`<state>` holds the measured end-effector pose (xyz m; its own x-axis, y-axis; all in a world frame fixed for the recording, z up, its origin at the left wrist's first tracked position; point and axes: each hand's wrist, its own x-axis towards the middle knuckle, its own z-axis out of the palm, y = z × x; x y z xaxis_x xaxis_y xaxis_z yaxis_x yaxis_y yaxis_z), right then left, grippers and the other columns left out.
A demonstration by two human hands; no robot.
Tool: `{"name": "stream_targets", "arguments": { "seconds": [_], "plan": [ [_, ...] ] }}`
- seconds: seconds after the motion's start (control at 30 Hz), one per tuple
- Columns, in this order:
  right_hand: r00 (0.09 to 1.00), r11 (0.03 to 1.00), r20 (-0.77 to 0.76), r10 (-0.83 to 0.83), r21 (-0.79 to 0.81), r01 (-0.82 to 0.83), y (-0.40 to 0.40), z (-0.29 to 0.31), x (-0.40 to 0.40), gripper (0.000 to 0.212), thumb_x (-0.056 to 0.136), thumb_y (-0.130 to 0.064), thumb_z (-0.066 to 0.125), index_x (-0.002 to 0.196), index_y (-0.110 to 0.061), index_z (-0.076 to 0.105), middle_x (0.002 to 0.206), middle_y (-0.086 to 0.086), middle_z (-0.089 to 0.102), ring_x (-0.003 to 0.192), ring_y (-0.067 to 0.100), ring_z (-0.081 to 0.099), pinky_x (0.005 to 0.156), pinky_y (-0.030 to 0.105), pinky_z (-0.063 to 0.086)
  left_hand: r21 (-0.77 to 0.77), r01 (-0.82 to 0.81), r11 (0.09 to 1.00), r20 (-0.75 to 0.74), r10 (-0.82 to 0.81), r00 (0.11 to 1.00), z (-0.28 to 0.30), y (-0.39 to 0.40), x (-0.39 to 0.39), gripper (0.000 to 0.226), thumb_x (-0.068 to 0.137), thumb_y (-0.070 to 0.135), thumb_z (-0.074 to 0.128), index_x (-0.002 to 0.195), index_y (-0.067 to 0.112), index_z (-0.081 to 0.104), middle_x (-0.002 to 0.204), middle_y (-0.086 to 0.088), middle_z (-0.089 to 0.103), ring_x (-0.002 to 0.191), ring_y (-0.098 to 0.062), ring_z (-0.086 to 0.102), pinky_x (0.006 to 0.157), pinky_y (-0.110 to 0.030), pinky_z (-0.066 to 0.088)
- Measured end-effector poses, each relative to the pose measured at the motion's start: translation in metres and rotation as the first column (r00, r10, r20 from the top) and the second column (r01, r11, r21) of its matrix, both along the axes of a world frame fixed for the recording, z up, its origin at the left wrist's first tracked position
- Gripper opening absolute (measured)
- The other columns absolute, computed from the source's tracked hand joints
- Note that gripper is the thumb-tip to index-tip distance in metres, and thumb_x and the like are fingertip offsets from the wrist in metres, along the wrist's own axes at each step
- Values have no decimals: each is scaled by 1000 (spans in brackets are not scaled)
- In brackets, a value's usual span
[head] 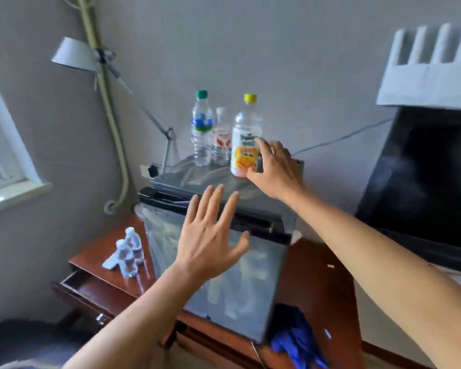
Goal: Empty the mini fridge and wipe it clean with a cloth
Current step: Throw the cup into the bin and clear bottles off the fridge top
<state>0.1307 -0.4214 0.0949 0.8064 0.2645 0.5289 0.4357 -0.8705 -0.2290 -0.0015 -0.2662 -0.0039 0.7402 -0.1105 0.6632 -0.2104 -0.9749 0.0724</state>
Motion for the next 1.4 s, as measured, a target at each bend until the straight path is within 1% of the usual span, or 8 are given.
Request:
{"name": "stream_targets", "arguments": {
  "seconds": [0.27,0.43,0.57,0.8,0.97,1.1,1.27,1.4],
  "plan": [
    [988,990,84,-131,-36,135,79,80,102,94,84,-60,64,157,-30,13,161,18,11,139,44,29,106,55,40,13,-142,990,-87,143,986,12,96,36,88,91,74,35,164,28,21,173,-10,11,160,-30,0,127,-57,7],
    [987,973,22,-156,-170,158,83,98,113,73,80,-55,76,134,-16,47,138,13,34,110,38,58,83,42,52,-16,-92,996,-91,90,992,19,102,52,88,91,75,32,165,29,17,173,-10,8,160,-29,-3,128,-56,5],
    [985,976,-15,-169,-142,166,35,103,86,58,76,-54,78,116,-17,59,126,10,41,96,34,60,82,38,52,-37,25,999,-111,-29,993,24,69,61,89,89,73,36,163,26,23,172,-13,14,160,-32,3,127,-56,8],
    [917,926,126,-378,32,377,-141,65,-23,57,74,-52,78,118,-20,62,127,5,45,109,29,57,90,41,51,-2,421,907,-50,-421,906,36,-85,52,88,87,68,48,161,22,32,167,-17,26,157,-37,16,124,-59,14],
    [777,782,90,-623,81,618,-276,-2,-142,48,76,-46,77,115,-23,62,127,1,45,104,28,57,83,41,52,63,673,737,-111,-665,738,9,-219,9,89,87,69,47,160,21,34,167,-17,28,156,-37,19,124,-61,14],
    [597,602,-88,-797,-51,797,-361,-92,-242,47,79,-41,78,116,-19,60,130,4,44,115,31,53,85,45,52,90,799,595,-245,-764,597,-41,-310,-42,90,87,71,43,161,22,32,167,-17,26,157,-37,16,124,-62,11],
    [380,448,-316,-869,-179,876,-418,-212,-345,54,78,-47,77,120,-17,62,132,5,42,119,31,53,88,44,54,181,853,489,-484,-711,510,-99,-384,-100,94,88,78,21,165,26,7,173,-12,2,159,-32,-6,125,-61,-3],
    [270,390,-446,-853,-202,899,-442,-282,-391,58,79,-49,78,127,-20,61,135,8,41,121,34,53,93,42,51,197,863,464,-561,-669,488,-137,-410,-125,92,90,78,22,165,28,3,172,-12,5,159,-31,-5,125,-60,-4]
  ]
}}
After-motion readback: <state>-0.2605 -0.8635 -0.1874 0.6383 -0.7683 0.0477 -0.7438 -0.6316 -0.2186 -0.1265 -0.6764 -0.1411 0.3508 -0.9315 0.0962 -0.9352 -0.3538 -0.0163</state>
